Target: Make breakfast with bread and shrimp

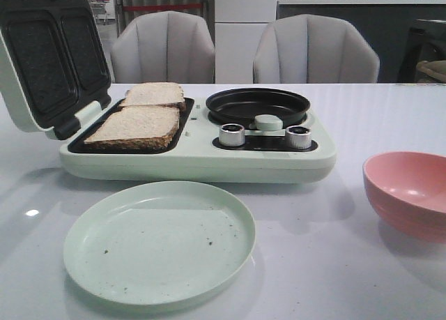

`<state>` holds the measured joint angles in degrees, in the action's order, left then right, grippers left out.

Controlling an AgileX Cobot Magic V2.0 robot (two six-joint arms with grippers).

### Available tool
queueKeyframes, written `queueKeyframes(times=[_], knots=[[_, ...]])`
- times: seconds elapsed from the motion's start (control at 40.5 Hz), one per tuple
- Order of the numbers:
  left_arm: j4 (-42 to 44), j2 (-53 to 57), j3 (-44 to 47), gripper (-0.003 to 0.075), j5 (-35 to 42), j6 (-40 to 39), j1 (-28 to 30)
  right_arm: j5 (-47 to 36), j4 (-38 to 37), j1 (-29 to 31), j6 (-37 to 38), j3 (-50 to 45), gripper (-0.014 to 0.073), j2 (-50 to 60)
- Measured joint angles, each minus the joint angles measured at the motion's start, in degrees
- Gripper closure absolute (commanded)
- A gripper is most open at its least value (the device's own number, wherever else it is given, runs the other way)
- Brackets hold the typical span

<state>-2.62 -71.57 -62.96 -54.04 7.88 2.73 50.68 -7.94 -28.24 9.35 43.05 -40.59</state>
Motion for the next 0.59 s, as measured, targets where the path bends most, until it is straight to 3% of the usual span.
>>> queueKeyframes(times=[0.148, 0.247, 0.593], knots=[[-14.8, -6.6, -4.7, 0.062, 1.2, 10.5, 9.3, 0.0, 0.0, 0.0, 0.0, 0.0, 0.0057, 0.0], [-20.6, -11.7, -8.1, 0.062, 2.5, 14.9, 12.4, 0.0, 0.0, 0.0, 0.0, 0.0, 0.0057, 0.0], [-35.3, -28.7, -23.5, 0.062, 4.9, 18.1, 13.3, 0.0, 0.0, 0.0, 0.0, 0.0, 0.0057, 0.0]])
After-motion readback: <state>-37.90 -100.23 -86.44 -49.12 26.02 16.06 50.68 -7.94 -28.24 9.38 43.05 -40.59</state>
